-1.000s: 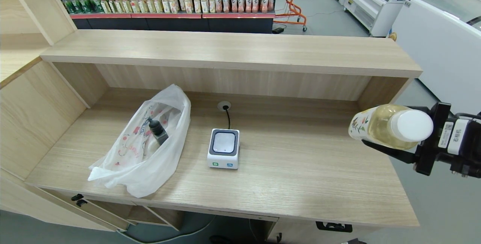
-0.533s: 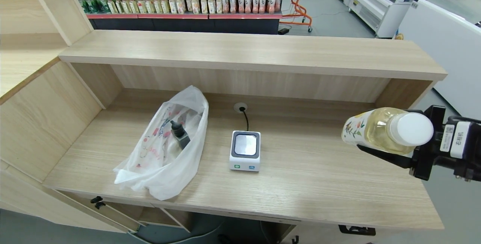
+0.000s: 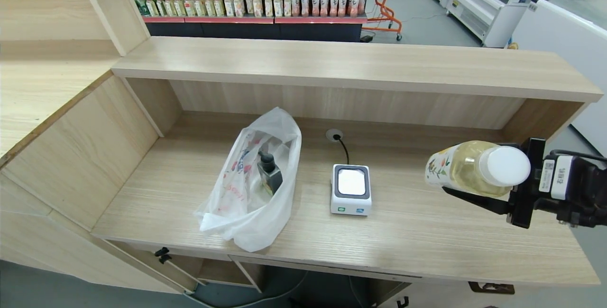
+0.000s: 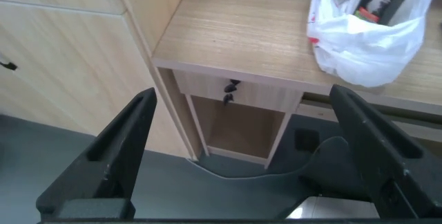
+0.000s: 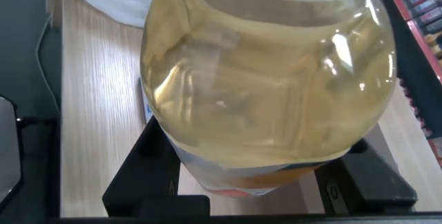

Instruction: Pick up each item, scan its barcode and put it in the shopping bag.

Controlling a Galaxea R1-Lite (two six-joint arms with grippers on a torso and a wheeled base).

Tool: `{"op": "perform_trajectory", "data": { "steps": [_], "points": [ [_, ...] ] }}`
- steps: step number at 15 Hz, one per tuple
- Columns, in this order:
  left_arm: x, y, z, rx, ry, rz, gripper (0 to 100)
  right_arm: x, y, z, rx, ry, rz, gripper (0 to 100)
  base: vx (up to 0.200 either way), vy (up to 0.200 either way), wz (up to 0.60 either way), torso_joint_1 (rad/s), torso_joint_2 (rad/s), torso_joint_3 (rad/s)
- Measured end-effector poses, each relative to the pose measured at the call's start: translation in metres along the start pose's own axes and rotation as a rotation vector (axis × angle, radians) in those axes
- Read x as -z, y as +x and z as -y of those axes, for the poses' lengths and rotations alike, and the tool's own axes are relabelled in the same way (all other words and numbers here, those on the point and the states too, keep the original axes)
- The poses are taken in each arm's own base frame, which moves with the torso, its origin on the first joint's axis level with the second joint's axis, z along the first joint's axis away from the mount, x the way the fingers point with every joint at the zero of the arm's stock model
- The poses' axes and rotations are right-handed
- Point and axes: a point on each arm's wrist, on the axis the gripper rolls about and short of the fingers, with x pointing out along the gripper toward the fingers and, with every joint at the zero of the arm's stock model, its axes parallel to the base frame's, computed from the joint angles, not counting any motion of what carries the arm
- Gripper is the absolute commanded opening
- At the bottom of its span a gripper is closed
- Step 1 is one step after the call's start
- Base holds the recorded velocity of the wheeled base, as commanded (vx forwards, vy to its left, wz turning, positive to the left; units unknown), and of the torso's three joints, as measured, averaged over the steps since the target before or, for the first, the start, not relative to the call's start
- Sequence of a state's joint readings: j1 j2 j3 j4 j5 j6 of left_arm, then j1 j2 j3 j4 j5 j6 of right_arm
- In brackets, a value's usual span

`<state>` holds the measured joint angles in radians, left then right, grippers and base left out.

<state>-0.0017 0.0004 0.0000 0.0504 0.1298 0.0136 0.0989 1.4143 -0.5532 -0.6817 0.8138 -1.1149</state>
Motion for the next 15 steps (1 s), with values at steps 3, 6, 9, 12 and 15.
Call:
{"op": "perform_trajectory", "data": {
  "steps": [3, 6, 9, 12, 15],
  "points": [
    [0.000, 0.000, 0.000, 0.000, 0.001, 0.000, 100, 0.004, 0.003, -0.001, -0.010, 0.010, -0.005, 0, 0.133, 0.000, 0.00, 0.003, 0.00, 0.003],
    [0.000, 0.000, 0.000, 0.001, 0.002, 0.000, 100, 0.009, 0.007, -0.004, -0.042, 0.025, 0.029, 0, 0.133, 0.000, 0.00, -0.011, 0.00, 0.005],
    [0.000, 0.000, 0.000, -0.001, 0.000, 0.000, 100, 0.022, 0.015, -0.006, -0.069, 0.048, 0.044, 0, 0.000, 0.000, 0.00, 0.000, 0.00, 0.000],
    [0.000, 0.000, 0.000, 0.000, -0.001, 0.000, 100, 0.035, 0.024, -0.011, -0.112, 0.087, 0.057, 0, 0.000, 0.000, 0.00, 0.000, 0.00, 0.000],
    [0.000, 0.000, 0.000, 0.000, -0.002, 0.000, 100, 0.049, 0.033, -0.019, -0.158, 0.095, 0.073, 0, 0.000, 0.000, 0.00, 0.000, 0.00, 0.000]
  ]
}}
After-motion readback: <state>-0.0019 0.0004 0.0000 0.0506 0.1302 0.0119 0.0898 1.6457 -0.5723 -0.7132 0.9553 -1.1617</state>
